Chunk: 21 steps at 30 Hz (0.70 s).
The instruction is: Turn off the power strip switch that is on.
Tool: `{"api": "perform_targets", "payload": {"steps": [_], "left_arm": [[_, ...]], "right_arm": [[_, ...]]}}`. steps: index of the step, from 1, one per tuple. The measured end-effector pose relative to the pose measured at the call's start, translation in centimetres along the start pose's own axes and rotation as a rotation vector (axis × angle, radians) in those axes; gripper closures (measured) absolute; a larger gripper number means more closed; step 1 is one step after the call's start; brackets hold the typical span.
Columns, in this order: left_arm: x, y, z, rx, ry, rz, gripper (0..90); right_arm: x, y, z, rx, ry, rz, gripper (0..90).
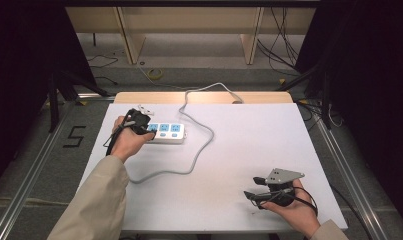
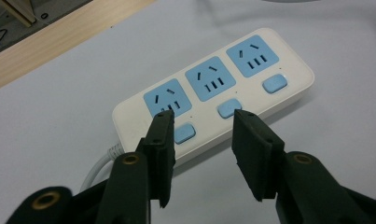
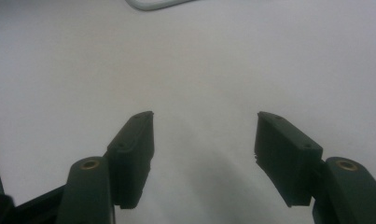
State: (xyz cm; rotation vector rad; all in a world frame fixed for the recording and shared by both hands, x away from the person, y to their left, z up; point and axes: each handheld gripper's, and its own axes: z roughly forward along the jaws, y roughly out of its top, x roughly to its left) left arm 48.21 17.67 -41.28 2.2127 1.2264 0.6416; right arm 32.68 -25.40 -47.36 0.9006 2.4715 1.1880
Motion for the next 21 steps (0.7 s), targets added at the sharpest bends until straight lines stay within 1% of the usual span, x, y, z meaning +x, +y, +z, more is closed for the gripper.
{"api": "perform_targets", "payload": {"steps": [1,3,7,10,11,12,15,17,21], "left_arm": [[-0.1,-0.1,-0.1,-0.003,-0.004,-0.002,56.0],[-0.3,-0.2,-0.3,-0.002,-0.012,0.009,53.4],[-0.6,-0.4,-0.9,-0.011,-0.021,0.020,51.0],[-0.9,-0.6,-1.3,-0.015,-0.041,0.023,48.7],[-1.0,-0.7,-1.4,-0.020,-0.047,0.017,48.1],[-1.1,-0.8,-1.6,-0.019,-0.055,0.023,47.3],[-1.5,-1.1,-1.8,-0.024,-0.061,0.027,44.6],[-1.7,-1.2,-2.0,-0.021,-0.063,0.043,43.0],[-2.0,-1.4,-2.4,-0.030,-0.064,0.046,41.1]], "right_arm": [[0.0,0.0,0.0,0.000,0.000,0.000,38.5],[0.0,0.0,0.0,-0.001,-0.001,0.001,38.5],[0.0,0.0,-0.1,-0.001,-0.002,0.002,38.6],[-0.1,0.0,-0.1,-0.001,-0.003,0.002,38.5],[-0.1,0.0,-0.1,-0.001,-0.003,0.002,38.5],[-0.1,0.0,-0.1,-0.001,-0.003,0.001,38.5],[-0.1,0.0,-0.1,-0.001,-0.003,0.002,38.5],[-0.1,0.0,-0.1,-0.001,-0.004,0.002,38.5],[-0.1,0.0,-0.1,0.000,-0.004,-0.001,38.5]]}}
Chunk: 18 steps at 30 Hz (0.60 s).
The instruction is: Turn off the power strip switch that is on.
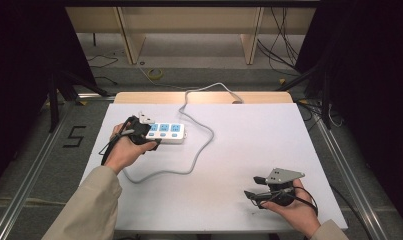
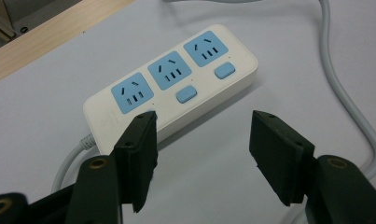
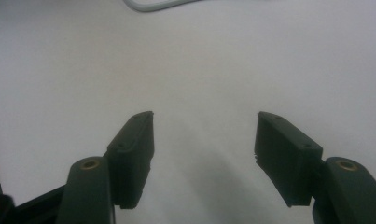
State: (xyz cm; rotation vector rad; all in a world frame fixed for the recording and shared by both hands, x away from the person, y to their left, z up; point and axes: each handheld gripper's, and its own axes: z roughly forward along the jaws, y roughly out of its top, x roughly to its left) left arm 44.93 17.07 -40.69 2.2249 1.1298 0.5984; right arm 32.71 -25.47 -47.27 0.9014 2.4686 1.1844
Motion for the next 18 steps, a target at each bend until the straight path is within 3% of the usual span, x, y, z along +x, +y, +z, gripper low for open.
{"api": "perform_targets", "payload": {"steps": [6,11,18], "left_arm": [[-0.8,-0.6,-0.4,-0.025,-0.024,0.000,39.6],[-1.8,-1.1,-0.8,-0.038,-0.033,0.033,38.3],[-3.0,-1.9,-1.6,-0.083,-0.063,0.047,37.0]], "right_arm": [[0.0,0.0,0.0,-0.001,-0.001,0.002,38.5],[0.0,0.0,0.0,0.000,0.000,-0.001,38.5],[0.0,0.0,0.0,-0.002,-0.002,0.001,38.5]]}}
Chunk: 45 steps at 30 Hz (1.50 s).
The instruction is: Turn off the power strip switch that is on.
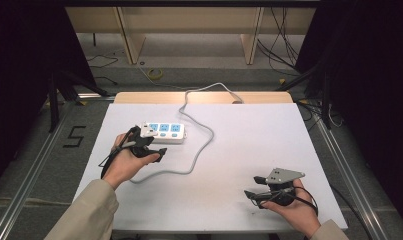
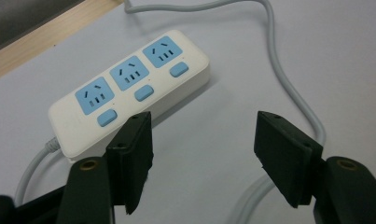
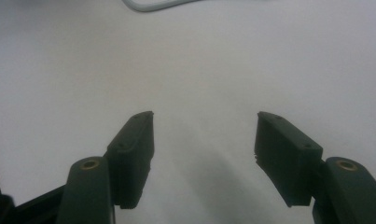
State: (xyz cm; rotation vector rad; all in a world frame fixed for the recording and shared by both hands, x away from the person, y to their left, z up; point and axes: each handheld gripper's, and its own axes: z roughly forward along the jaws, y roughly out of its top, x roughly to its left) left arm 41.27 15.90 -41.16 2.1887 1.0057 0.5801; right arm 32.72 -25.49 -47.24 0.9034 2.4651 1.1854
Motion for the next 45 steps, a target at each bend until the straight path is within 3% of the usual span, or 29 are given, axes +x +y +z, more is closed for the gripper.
{"api": "perform_targets", "payload": {"steps": [17,23,29,45], "left_arm": [[-2.3,-2.8,-1.5,-0.033,-0.064,-0.004,34.5],[-3.1,-4.0,-1.9,-0.031,-0.064,-0.015,32.2],[-3.6,-5.5,-2.1,-0.043,-0.072,-0.002,28.5],[-4.8,-8.6,-2.1,-0.041,-0.045,0.024,27.7]], "right_arm": [[-0.1,-0.1,-0.1,-0.001,-0.002,0.000,38.3],[-0.1,-0.1,-0.1,-0.003,-0.004,0.003,38.1],[-0.2,-0.2,-0.1,-0.002,-0.003,0.006,37.8],[-0.2,-0.3,0.0,-0.002,-0.003,0.006,37.5]]}}
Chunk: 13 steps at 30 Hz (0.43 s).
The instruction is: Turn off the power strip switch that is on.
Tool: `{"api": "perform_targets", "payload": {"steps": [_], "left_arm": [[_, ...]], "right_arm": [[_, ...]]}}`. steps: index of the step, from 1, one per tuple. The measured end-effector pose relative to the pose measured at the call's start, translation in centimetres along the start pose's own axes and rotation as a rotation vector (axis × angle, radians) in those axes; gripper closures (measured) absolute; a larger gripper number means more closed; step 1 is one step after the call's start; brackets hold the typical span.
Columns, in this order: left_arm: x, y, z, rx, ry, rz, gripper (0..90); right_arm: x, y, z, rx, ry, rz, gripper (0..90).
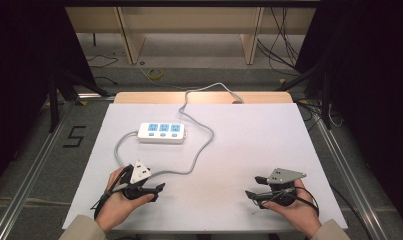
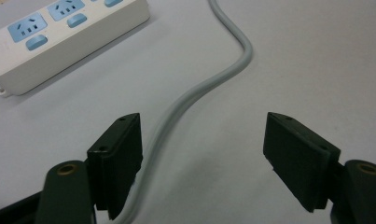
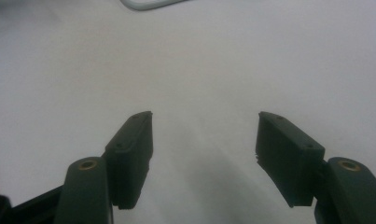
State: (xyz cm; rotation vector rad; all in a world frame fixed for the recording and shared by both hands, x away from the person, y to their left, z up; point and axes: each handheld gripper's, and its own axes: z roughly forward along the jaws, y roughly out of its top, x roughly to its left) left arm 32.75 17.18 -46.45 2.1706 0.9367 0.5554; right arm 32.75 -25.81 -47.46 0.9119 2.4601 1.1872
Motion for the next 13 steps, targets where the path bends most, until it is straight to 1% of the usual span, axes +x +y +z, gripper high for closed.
{"api": "perform_targets", "payload": {"steps": [2,7,9,13], "left_arm": [[-0.01,-0.12,0.00,0.003,0.001,0.002,27.5],[0.21,-0.41,0.12,0.002,0.009,-0.016,27.4],[0.23,-0.50,0.14,0.010,0.009,-0.014,27.5],[0.05,-0.47,0.17,0.005,0.002,-0.012,27.8]], "right_arm": [[0.01,-0.01,0.02,0.002,0.000,-0.005,37.5],[0.07,0.00,0.06,0.002,-0.001,-0.004,37.5],[0.08,-0.02,0.08,0.003,-0.001,-0.003,37.4],[0.03,-0.04,0.12,0.001,-0.001,-0.002,37.4]]}}
